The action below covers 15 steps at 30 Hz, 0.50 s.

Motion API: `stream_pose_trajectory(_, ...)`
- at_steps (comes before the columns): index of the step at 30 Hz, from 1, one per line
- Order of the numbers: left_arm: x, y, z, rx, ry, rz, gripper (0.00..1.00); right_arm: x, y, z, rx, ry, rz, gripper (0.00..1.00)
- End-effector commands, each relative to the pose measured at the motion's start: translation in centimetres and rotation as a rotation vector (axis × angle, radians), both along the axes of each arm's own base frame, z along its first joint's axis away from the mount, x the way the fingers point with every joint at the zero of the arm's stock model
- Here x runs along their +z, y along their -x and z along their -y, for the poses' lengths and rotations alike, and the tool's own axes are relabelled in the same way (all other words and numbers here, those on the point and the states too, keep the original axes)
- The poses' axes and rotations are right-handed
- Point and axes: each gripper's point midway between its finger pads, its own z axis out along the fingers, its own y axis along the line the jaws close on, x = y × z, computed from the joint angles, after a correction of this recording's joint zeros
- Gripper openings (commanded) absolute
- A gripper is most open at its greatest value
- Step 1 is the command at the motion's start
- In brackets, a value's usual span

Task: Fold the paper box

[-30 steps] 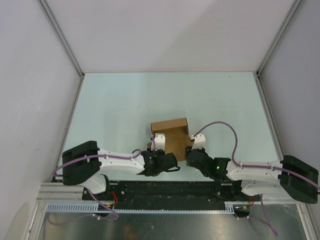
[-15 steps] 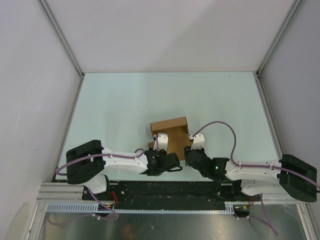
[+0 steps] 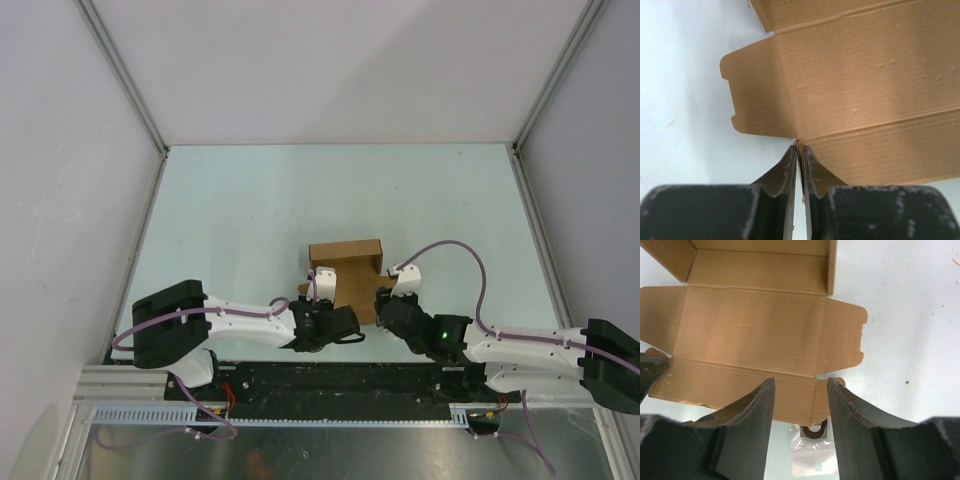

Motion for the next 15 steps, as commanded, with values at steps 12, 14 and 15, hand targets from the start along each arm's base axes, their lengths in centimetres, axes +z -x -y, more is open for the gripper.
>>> stream_pose_trajectory(12,1.0,-0.3,1.1,0.012,0.042,0.021,0.13,1.0,-1.0,3.8,-0.253,-0.164,-0.087,0.36)
stream_pose_trajectory(14,1.0,-0.3,1.1,0.012,0.044,0.022,0.13,0.7,-1.2,4.6,-0.292,-0.174,-0.099,0.26)
stream_pose_trajectory(15,1.0,-0.3,1.0,0.013,0.042,0.023,0.13,0.6,-1.3,5.0,-0.304,-0.179,-0.102,0.19)
